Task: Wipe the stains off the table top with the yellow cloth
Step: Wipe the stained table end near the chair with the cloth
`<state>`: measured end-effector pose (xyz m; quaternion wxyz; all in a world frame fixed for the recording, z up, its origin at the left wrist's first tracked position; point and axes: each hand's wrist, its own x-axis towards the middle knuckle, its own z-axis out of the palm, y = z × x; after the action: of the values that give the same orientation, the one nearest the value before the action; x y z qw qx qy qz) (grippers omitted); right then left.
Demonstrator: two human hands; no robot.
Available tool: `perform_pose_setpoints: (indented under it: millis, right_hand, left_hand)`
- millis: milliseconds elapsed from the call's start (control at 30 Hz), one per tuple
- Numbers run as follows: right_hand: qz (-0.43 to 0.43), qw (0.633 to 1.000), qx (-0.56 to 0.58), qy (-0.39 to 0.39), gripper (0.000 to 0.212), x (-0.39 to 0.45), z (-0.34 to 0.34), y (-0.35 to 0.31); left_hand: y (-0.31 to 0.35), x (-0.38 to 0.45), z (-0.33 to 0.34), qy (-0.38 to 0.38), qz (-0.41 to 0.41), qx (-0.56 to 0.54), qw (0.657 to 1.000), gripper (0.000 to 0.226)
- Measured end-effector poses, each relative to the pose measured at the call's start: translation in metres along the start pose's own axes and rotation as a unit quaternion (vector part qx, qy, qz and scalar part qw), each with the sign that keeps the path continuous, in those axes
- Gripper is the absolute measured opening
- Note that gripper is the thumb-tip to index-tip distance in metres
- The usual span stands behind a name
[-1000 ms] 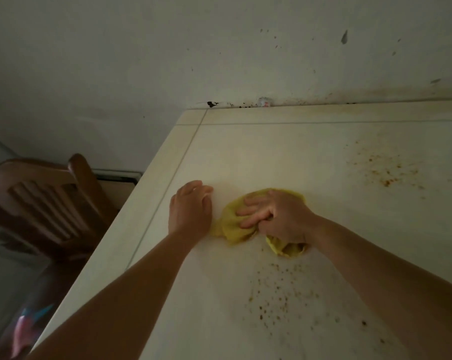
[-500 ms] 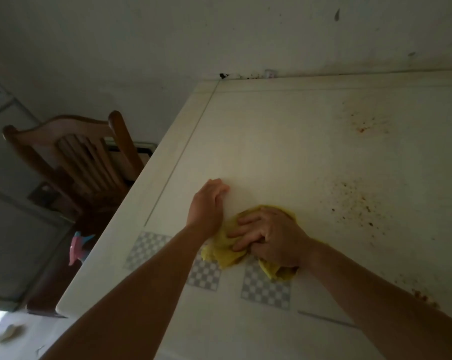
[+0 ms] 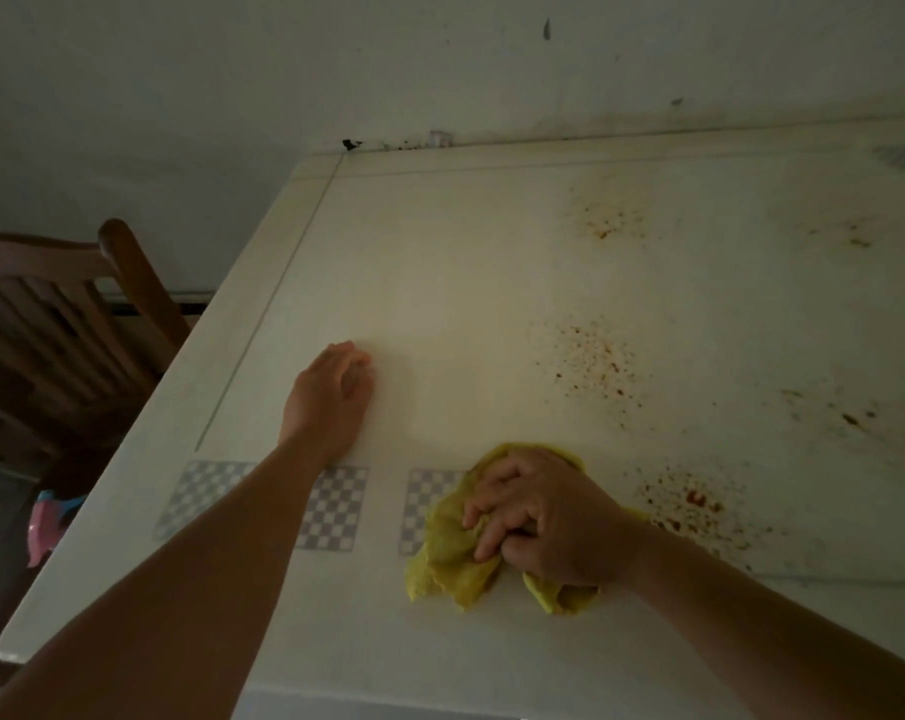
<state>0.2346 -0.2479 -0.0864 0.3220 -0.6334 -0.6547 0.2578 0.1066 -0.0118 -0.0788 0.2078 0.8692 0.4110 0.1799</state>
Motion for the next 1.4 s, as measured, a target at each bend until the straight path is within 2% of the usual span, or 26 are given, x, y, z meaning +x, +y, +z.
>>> perform_pose_setpoints:
  millis: [200,367,467,533,733,900,1033,1267,1400]
  right_hand:
    - [0.038,0.996,-0.046,0.060,0.022,-0.049,-0.031,0.022]
    - [0.038,0.990,-0.126,0.054,0.030,-0.046,-0.048,0.040]
    - [0.035,0.985,-0.161,0.050,0.031,-0.026,-0.055,0.050]
    - [0.040,0.982,-0.178,0.052,0.031,-0.010,-0.060,0.056]
    - [0.069,0.974,-0.211,0.050,0.038,0.042,-0.090,0.092]
    - [0.087,0.958,-0.261,0.073,0.040,0.091,-0.122,0.128]
    - [0.106,0.951,-0.271,0.099,0.040,0.127,-0.149,0.156]
    - [0.139,0.945,-0.271,0.121,0.056,0.189,-0.197,0.203]
    - [0.155,0.944,-0.267,0.112,0.046,0.226,-0.222,0.235]
  left_hand:
    - [0.005,-0.003,-0.003,-0.008,-0.011,0.001,1.000,0.031]
    - [0.007,0.000,0.000,-0.014,0.016,0.046,0.999,0.031]
    - [0.008,0.002,0.002,-0.023,0.047,0.107,0.993,0.045]
    - [0.017,0.005,0.005,-0.020,0.059,0.110,0.992,0.047]
    - [0.082,0.054,0.045,-0.009,0.059,-0.040,0.997,0.045]
    - [0.118,0.103,0.079,-0.026,0.055,-0.072,0.996,0.051]
    - [0.137,0.142,0.100,-0.025,0.026,-0.067,0.997,0.055]
    - [0.146,0.170,0.127,0.000,-0.007,-0.006,1.000,0.053]
    - [0.139,0.176,0.139,0.044,0.020,0.032,0.998,0.054]
